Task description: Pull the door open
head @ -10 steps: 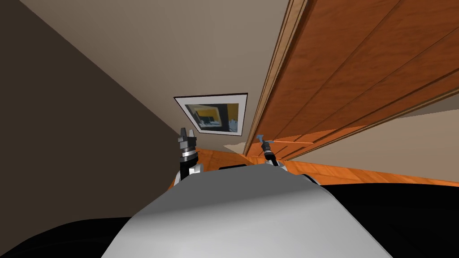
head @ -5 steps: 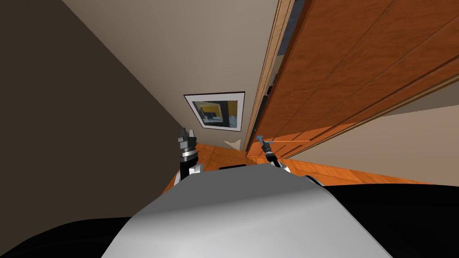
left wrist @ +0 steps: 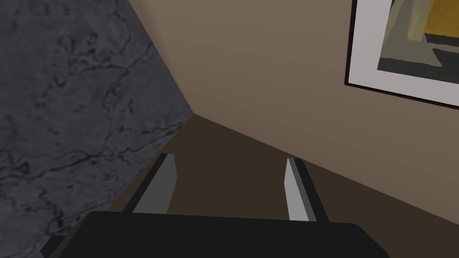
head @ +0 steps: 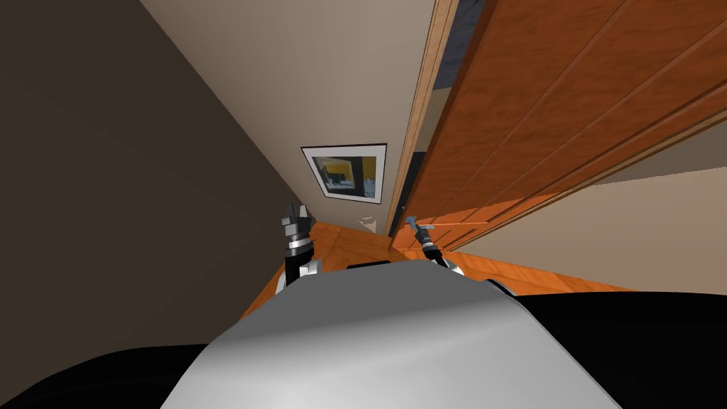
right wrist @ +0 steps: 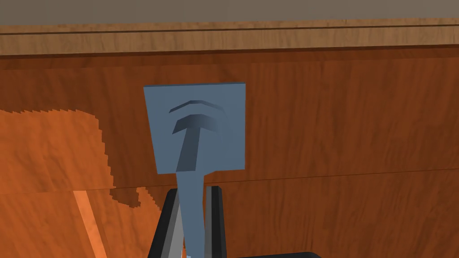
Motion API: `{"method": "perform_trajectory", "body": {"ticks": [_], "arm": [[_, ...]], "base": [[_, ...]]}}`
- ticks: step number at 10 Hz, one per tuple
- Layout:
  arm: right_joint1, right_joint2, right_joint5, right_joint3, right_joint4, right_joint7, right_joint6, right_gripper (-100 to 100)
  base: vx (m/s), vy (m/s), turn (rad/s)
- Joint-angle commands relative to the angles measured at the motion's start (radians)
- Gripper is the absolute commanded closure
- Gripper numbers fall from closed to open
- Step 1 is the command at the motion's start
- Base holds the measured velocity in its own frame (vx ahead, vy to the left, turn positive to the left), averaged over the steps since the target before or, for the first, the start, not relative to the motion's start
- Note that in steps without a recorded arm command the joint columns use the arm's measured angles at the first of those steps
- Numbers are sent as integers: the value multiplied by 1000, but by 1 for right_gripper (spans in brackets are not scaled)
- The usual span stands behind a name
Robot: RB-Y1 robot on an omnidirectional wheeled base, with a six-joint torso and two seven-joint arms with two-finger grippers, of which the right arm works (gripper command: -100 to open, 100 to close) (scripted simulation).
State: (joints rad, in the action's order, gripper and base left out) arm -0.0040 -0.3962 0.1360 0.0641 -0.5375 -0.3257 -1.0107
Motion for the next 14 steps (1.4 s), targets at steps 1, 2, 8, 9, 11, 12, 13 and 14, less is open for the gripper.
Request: {"method": "perform_trajectory", "body": {"ticks": [1, 2, 8, 9, 11, 12, 13, 14], "arm": [[31, -18, -5, 13, -22, -18, -16, 100], [42, -28, -9, 23, -23, -30, -32, 100], [86, -62, -20, 61, 5, -74, -123, 100], [93, -66, -20, 63, 5, -77, -133, 100], [123, -83, -19, 72, 8, -89, -173, 100], [130, -87, -18, 75, 9, -93, -182, 100], [144, -94, -18, 79, 10, -98, -200, 100], [160, -103, -17, 84, 11, -105, -221, 100]], "base": [[-208, -70, 116], [-198, -53, 122], [-180, -57, 133], [-151, -71, 65], [-158, -71, 164], [-173, -73, 145], [-159, -55, 134], [-169, -65, 182]]}}
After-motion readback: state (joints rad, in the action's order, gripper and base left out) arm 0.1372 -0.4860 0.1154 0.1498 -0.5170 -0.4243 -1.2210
